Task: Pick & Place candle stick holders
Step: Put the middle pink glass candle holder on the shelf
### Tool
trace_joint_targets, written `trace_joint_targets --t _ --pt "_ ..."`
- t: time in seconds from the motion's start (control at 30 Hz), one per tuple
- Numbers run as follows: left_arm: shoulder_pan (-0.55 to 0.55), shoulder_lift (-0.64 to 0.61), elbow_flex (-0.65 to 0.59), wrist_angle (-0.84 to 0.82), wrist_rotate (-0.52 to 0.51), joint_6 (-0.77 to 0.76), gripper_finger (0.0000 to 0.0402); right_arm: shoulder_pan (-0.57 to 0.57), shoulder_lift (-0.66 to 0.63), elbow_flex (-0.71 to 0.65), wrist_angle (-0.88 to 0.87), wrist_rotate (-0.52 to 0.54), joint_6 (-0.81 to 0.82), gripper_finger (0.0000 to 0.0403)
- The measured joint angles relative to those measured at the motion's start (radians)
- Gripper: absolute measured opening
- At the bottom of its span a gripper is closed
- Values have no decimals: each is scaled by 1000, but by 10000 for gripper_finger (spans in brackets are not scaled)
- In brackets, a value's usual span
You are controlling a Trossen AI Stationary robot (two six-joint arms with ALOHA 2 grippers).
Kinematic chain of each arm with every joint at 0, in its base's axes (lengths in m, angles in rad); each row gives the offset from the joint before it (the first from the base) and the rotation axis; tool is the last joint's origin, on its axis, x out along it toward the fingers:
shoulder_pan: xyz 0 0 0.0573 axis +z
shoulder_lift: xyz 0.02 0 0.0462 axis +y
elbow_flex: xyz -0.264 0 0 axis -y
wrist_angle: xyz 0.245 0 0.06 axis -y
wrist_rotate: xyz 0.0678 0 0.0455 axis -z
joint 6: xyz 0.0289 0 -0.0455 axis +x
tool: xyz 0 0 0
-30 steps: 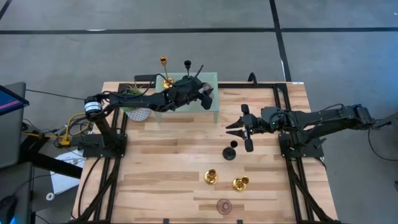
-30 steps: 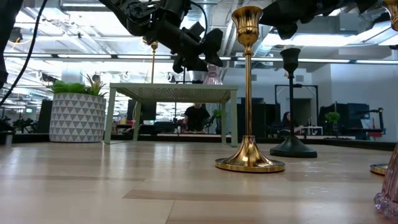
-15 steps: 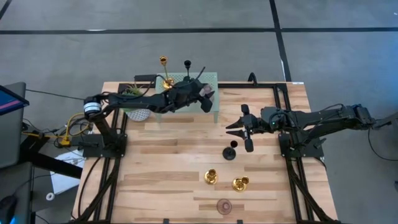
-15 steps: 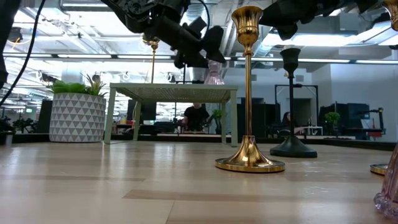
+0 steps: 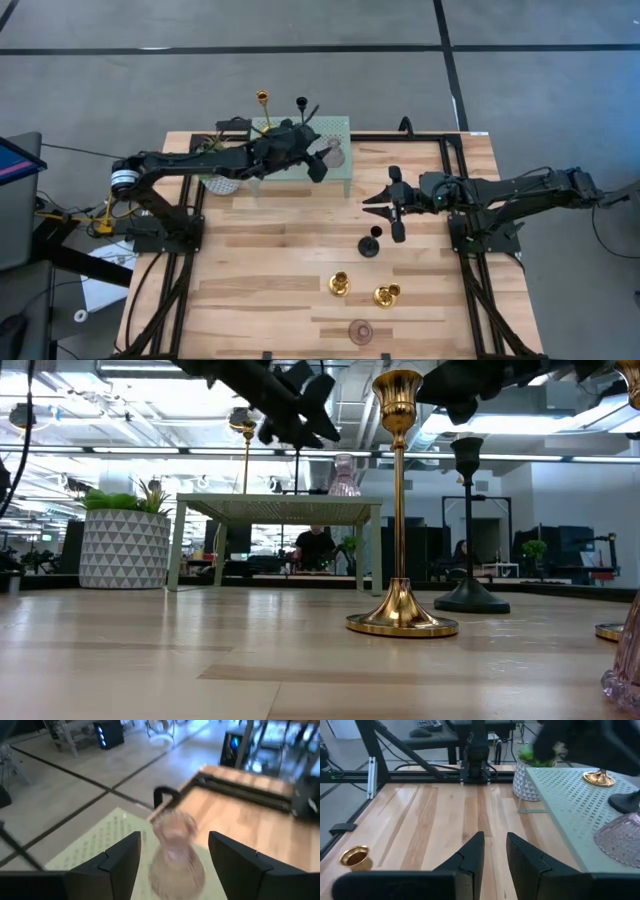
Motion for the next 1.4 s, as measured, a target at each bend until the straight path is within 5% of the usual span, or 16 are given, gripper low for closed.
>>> trace_joint_targets --t 0.27,0.53,0.9,1.17,1.4 --pt "-162 -139 -78 -102 -34 114 202 -24 133 0 129 -6 -9 67" --pt "-312 -386 -276 -102 -40 119 122 -67 279 13 280 -4 -50 6" --pt "-541 -591 -445 -101 -231 124 8 -171 449 167 210 2 -51 1" --pt "-656 -594 -460 -102 -348 135 5 -222 538 236 177 78 -53 0" --pt "-715 -594 -460 -101 -353 135 7 -248 528 245 140 130 -60 0"
